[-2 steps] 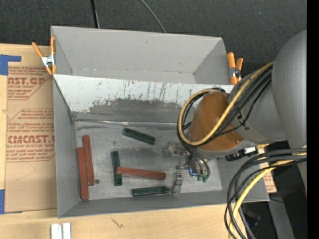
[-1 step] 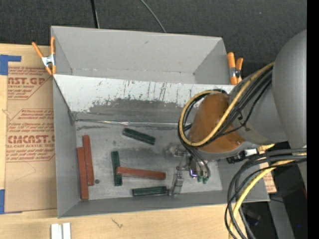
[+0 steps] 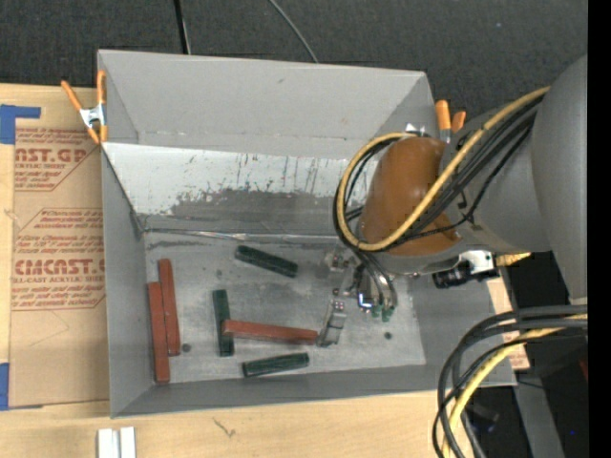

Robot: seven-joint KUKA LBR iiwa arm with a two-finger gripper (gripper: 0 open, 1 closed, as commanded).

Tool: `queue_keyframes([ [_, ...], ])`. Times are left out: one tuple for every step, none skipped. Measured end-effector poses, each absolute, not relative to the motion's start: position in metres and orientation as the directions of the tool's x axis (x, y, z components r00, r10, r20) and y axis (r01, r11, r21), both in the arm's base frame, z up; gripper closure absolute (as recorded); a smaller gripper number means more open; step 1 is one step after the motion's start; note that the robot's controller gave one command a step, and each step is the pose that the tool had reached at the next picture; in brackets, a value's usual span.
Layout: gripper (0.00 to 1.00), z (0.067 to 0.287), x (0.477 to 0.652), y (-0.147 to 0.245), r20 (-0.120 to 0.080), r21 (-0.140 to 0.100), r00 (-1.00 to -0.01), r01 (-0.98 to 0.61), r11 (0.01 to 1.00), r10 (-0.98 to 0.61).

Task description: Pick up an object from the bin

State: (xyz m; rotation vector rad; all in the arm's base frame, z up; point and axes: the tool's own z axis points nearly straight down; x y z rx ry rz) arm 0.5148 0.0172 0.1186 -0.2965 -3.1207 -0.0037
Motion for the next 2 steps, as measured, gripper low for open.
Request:
queue_keyframes([
  [0.0,0.129,0.515,0.05,-0.016,0.004,-0.968,0.25,0.968,0.25],
  [1.0,0.07,0.484,0.038,0.003,-0.001,-0.975,0.22,0.975,0.22],
])
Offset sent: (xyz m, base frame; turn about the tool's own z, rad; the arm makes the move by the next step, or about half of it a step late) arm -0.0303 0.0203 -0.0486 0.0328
